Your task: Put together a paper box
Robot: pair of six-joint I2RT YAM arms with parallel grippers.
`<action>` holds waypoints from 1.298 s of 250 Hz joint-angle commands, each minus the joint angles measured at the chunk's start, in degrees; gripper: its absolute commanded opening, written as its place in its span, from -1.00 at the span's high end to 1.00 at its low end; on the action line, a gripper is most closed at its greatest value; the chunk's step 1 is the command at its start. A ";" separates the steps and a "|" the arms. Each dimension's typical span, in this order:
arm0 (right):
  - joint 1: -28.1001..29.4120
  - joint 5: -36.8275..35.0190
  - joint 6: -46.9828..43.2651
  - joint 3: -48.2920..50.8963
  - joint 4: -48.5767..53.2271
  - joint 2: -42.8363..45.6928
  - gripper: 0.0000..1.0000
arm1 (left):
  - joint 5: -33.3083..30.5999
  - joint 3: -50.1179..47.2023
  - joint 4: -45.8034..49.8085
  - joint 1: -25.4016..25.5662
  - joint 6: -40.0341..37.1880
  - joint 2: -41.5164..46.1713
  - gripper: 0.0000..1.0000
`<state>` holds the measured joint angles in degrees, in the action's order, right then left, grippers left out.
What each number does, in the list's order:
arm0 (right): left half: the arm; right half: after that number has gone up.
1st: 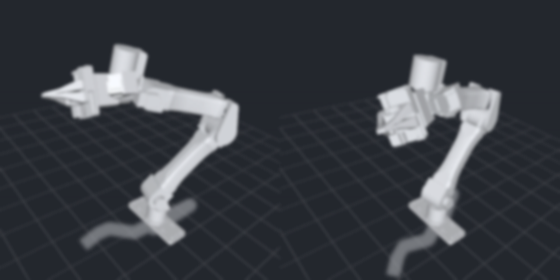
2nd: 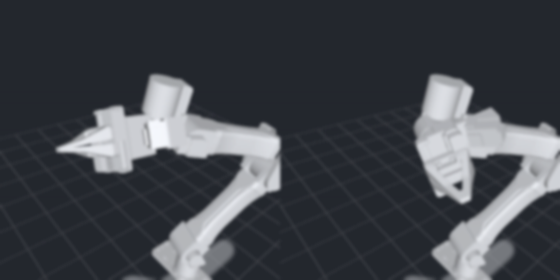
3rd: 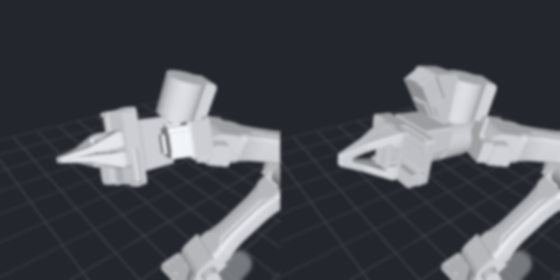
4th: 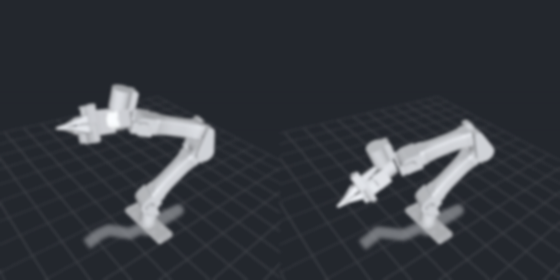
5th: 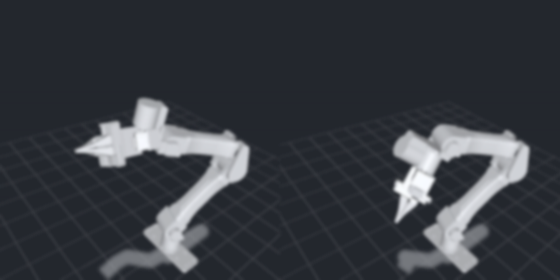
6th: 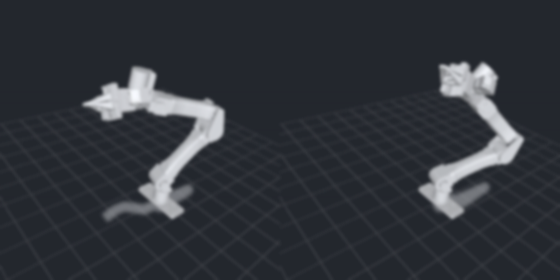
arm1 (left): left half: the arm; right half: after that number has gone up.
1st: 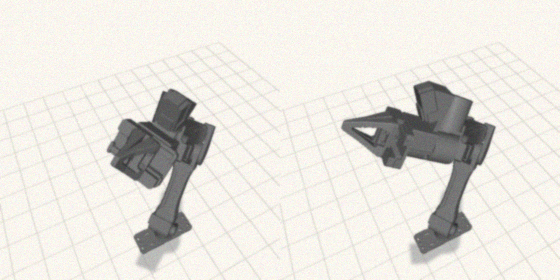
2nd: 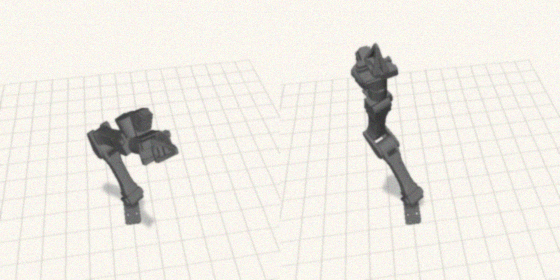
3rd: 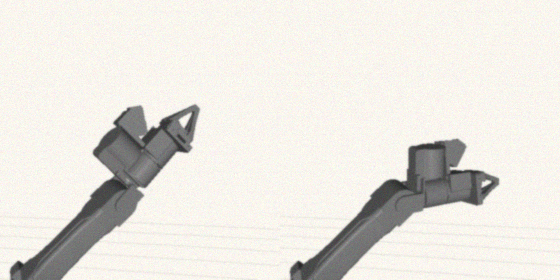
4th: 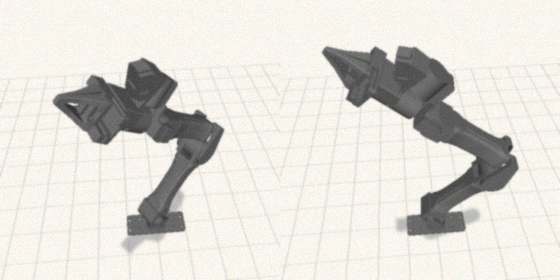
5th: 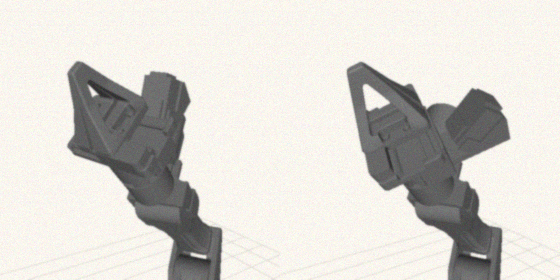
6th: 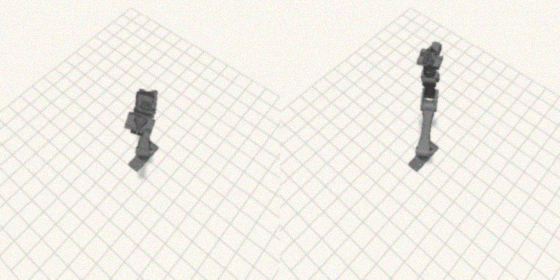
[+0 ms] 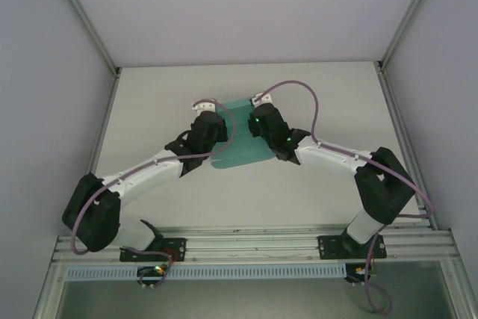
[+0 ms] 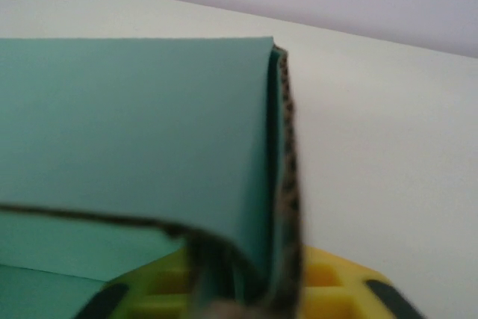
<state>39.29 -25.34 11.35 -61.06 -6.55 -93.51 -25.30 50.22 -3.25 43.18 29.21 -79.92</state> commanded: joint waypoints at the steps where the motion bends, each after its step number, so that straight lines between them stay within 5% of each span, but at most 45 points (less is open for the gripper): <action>1: -2.68 -4.23 0.86 -0.81 4.35 -0.07 0.43 | -1.13 2.15 4.30 0.34 1.55 -0.44 1.00; 25: -2.69 -1.29 0.06 -1.08 6.31 1.17 0.32 | -1.18 1.98 4.60 0.21 1.64 -0.77 1.00; 79: -2.70 -3.29 0.21 0.11 5.50 2.13 0.76 | -0.32 1.70 4.36 0.04 2.19 -0.60 1.00; 111: -2.25 -11.92 3.26 -2.15 7.22 -0.07 1.00 | -1.51 2.33 5.84 0.34 2.90 -0.84 1.00; 156: -1.80 -26.70 7.91 -5.54 13.90 -2.69 1.00 | -2.83 3.04 7.70 0.39 4.04 -0.92 1.00; 179: -2.20 -26.96 7.10 -5.57 14.22 -2.90 1.00 | -3.25 3.37 8.25 0.35 4.14 -1.21 1.00; 202: -2.49 -18.00 -2.66 -1.62 4.82 -1.86 0.99 | -2.53 3.47 7.55 0.25 3.80 -1.44 1.00; 260: -3.30 4.67 -9.55 -1.62 5.48 -0.09 0.31 | 0.05 3.38 5.66 0.29 1.88 -1.45 1.00; 325: -3.33 14.13 -7.38 1.36 4.69 5.77 0.05 | 1.03 3.76 5.45 0.29 1.55 -2.35 1.00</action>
<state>36.01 -17.23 4.21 -60.66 -2.13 -91.20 -24.80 53.08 1.83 43.46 31.73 -81.76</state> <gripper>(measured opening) 0.454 0.083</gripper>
